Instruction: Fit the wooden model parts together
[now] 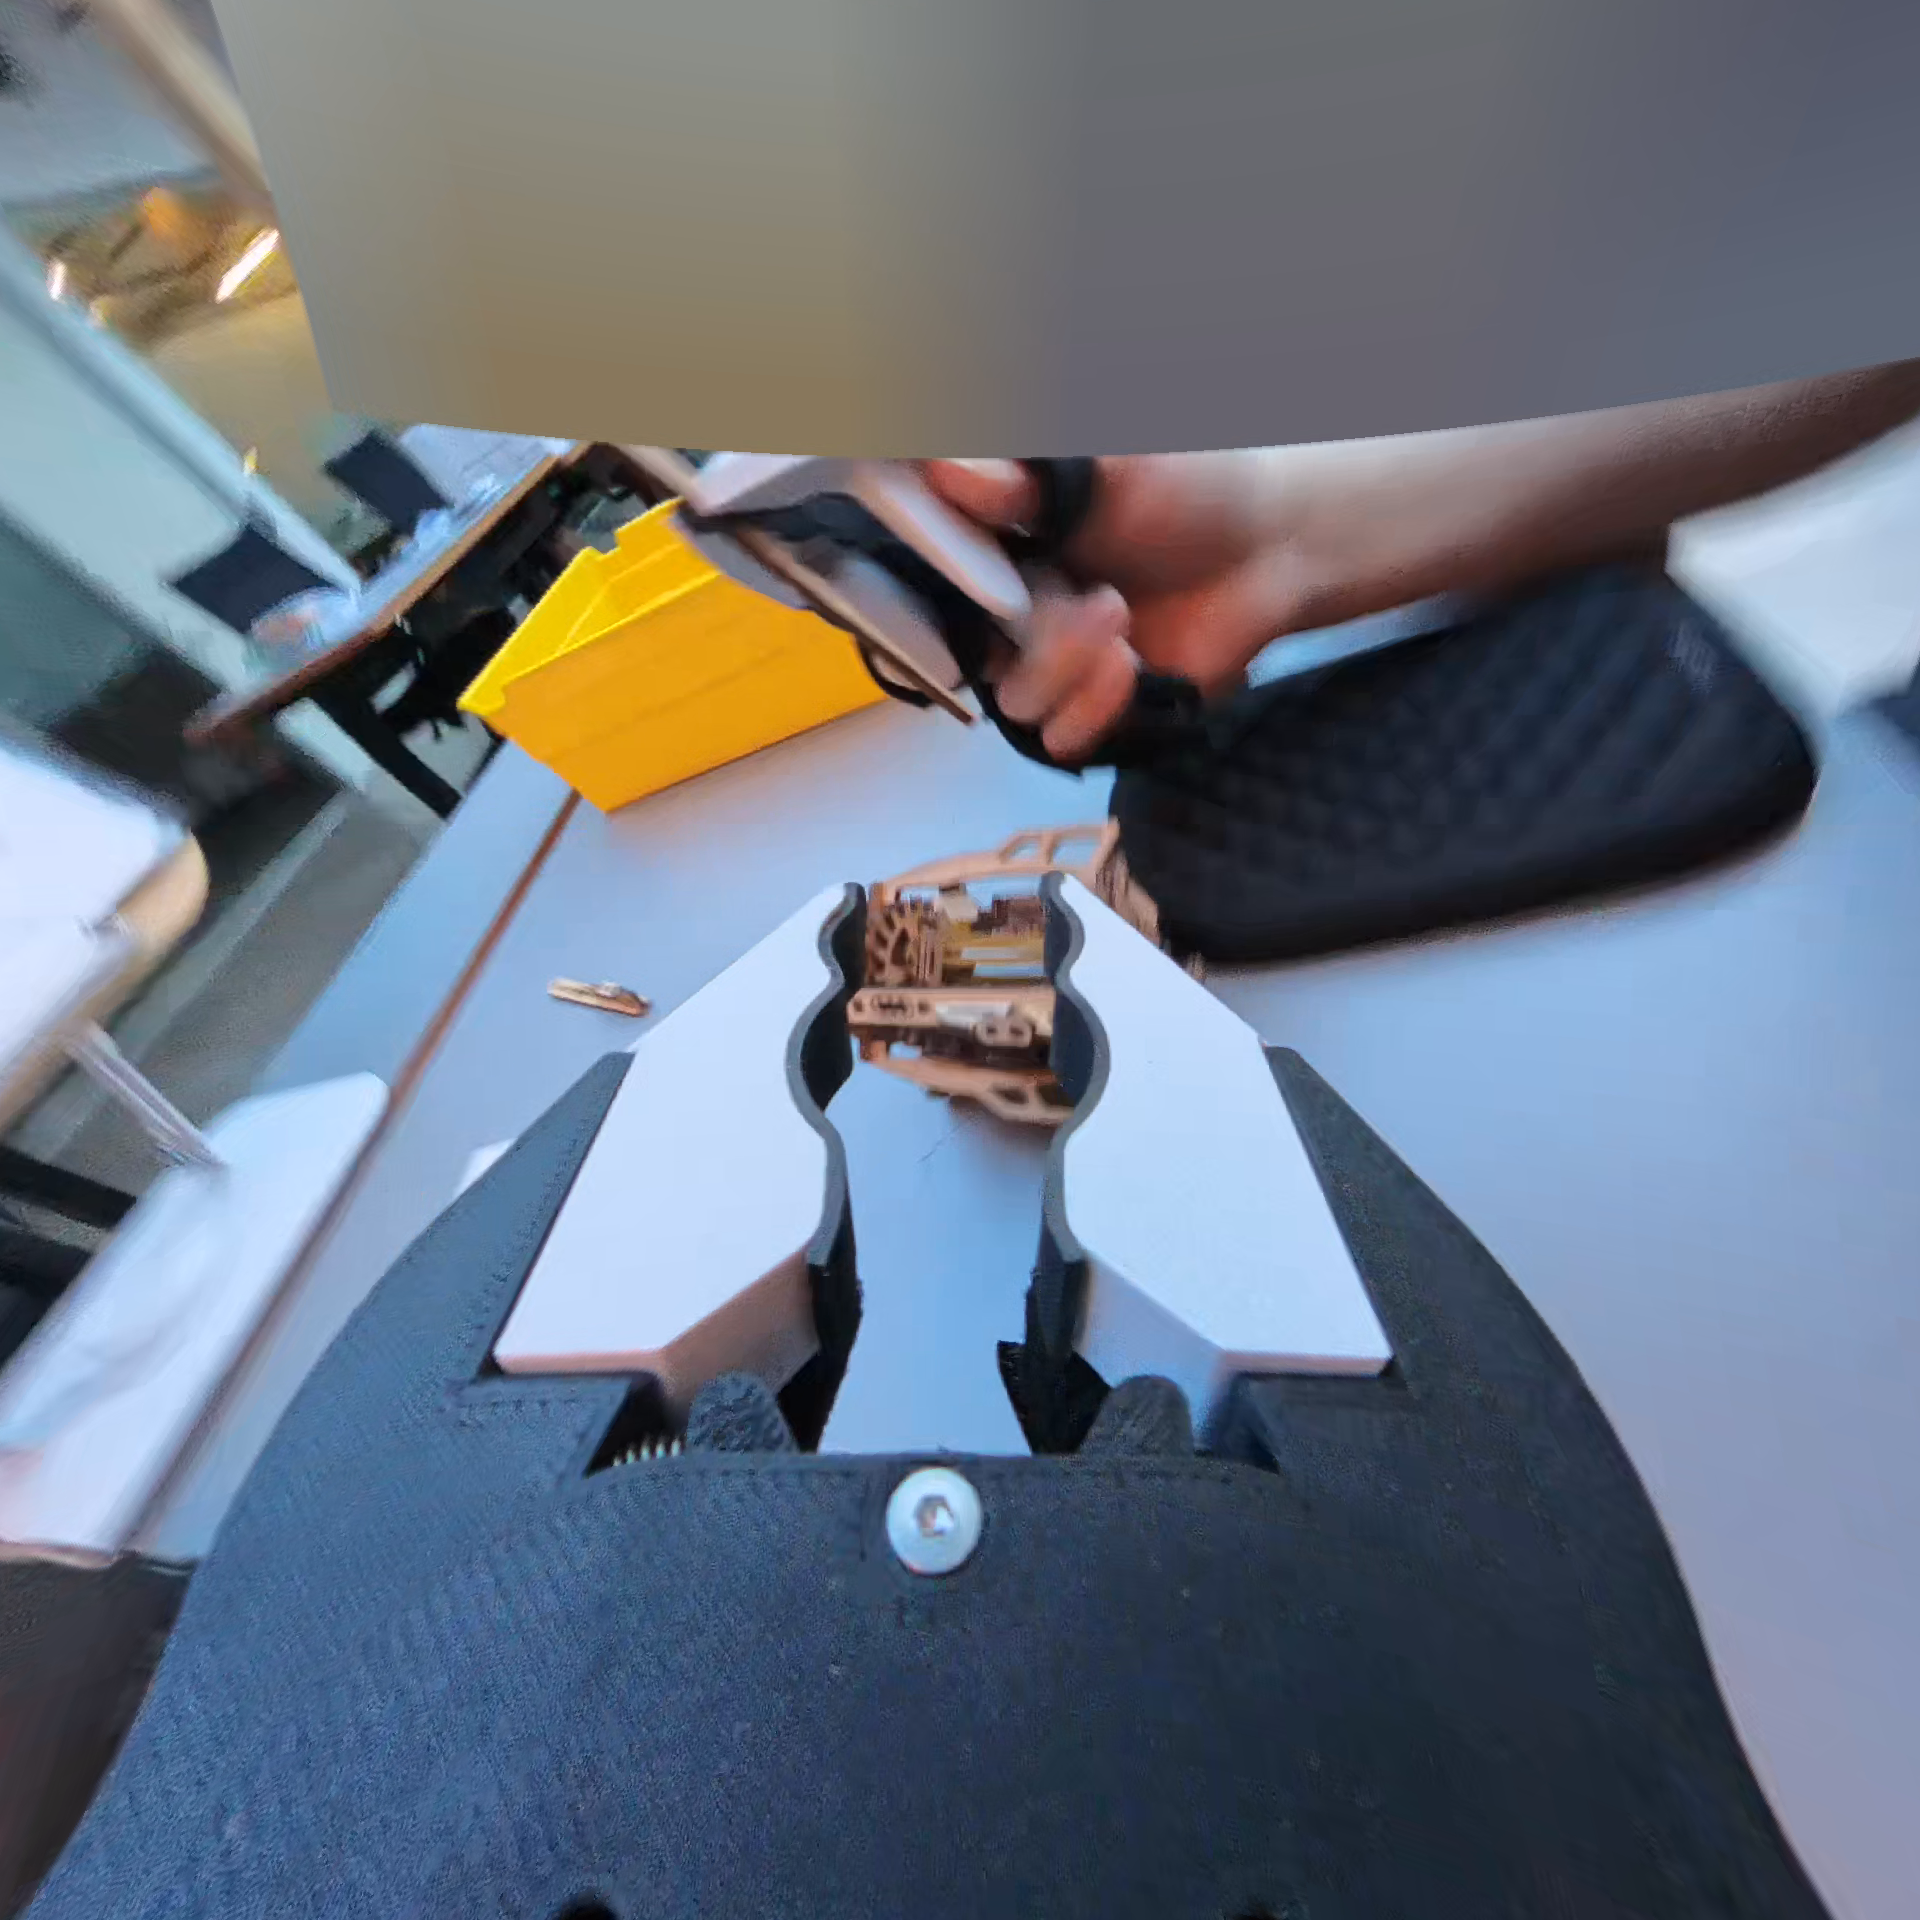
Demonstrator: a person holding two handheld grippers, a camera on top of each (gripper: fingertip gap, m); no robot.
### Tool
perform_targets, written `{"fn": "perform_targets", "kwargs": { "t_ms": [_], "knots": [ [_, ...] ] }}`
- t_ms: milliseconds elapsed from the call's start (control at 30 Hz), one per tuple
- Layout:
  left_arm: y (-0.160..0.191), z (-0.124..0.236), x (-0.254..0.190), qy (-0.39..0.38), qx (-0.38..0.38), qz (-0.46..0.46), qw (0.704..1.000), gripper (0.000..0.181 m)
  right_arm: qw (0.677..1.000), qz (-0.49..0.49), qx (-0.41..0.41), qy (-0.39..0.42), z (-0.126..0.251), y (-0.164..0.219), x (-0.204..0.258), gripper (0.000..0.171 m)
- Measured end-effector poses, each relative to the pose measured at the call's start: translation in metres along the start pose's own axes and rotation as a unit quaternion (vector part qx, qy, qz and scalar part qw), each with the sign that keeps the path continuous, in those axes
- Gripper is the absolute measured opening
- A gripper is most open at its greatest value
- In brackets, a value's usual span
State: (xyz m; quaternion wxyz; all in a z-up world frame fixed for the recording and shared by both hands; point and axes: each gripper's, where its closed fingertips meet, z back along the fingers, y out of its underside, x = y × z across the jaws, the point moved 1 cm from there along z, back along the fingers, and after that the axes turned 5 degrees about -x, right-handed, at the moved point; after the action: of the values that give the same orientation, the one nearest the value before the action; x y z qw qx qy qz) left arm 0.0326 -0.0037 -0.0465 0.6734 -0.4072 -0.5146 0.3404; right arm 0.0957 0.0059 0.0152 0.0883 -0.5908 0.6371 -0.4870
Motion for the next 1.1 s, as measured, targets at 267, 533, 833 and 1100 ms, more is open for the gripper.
{"fn": "perform_targets", "kwargs": {
  "t_ms": [267, 533, 833, 1100],
  "knots": [
    [-0.035, -0.007, 0.007, -0.018, -0.099, 0.29, 0.952, 0.028, 1.0, -0.013, -0.008, -0.024, -0.038, 0.013, 0.031, 0.0],
    [-0.056, -0.003, -0.012, 0.047, -0.09, 0.282, 0.954, 0.0, 0.998, 0.03, 0.019, -0.045, -0.04, 0.022, 0.056, 0.018],
    [-0.013, 0.026, -0.019, 0.087, 0.112, 0.235, 0.962, 0.0, 0.92, 0.198, 0.338, 0.017, -0.012, 0.019, 0.054, 0.042],
    [-0.004, 0.019, -0.029, 0.103, 0.148, 0.202, 0.963, 0.0, 0.87, 0.235, 0.433, 0.01, -0.017, 0.062, 0.034, 0.026]
  ]
}}
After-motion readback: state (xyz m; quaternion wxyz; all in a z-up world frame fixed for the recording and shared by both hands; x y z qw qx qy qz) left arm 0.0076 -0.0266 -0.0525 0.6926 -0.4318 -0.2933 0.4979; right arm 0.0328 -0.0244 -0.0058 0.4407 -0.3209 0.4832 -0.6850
